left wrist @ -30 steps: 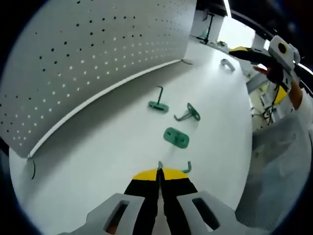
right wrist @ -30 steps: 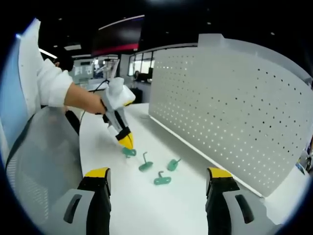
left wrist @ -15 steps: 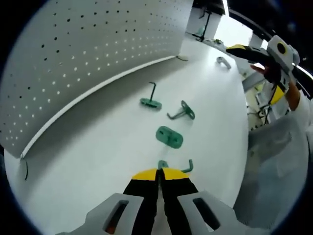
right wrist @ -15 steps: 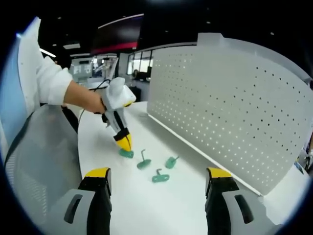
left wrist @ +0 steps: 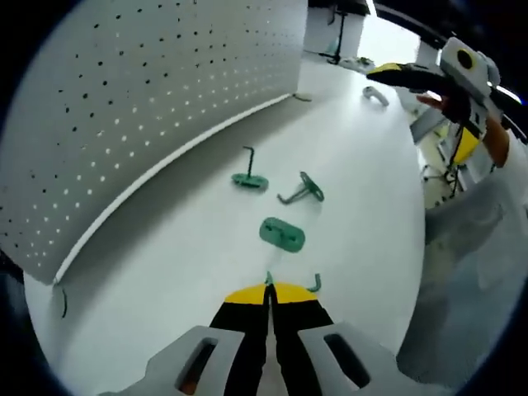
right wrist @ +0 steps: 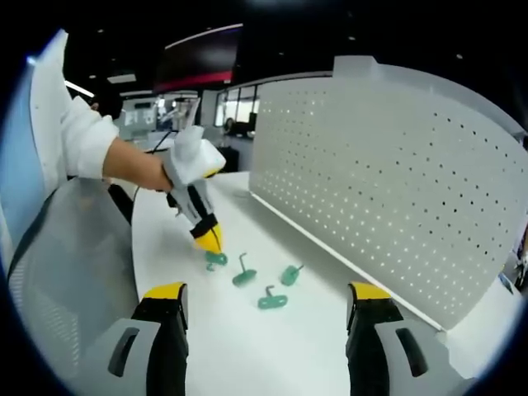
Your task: Insert the hook assembly into the mounting plate slot until the hook locks in place.
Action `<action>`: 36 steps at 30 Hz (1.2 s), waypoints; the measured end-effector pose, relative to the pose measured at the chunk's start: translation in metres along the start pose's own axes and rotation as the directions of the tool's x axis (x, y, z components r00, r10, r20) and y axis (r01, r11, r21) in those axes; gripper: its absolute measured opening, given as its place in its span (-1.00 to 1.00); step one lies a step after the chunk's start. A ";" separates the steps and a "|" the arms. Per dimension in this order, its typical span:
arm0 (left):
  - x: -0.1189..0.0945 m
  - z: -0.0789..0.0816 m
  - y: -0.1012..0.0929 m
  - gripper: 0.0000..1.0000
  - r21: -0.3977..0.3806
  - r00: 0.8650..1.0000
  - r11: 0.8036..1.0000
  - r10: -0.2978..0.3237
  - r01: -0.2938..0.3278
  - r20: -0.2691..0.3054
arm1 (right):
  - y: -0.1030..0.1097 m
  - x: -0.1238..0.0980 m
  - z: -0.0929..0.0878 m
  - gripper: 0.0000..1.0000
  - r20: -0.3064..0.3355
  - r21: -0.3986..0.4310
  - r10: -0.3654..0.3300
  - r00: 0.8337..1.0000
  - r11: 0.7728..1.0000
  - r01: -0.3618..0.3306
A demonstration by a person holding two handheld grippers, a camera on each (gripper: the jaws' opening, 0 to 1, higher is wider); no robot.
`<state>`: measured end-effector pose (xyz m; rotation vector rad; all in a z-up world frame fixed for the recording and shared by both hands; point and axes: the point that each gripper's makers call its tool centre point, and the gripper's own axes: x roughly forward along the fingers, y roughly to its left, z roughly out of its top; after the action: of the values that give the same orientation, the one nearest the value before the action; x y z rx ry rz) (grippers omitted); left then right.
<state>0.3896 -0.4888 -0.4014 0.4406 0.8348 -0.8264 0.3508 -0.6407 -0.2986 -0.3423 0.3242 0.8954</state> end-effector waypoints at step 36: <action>0.016 0.006 0.006 -0.91 0.136 0.997 0.988 0.072 -0.070 -0.008 | -0.003 -0.001 -0.007 0.57 0.002 0.018 -0.007 1.000 1.000 0.007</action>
<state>0.4038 -0.4962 -0.4105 0.5935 0.7731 -0.8177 0.3516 -0.6459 -0.3035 -0.3251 0.3289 0.8855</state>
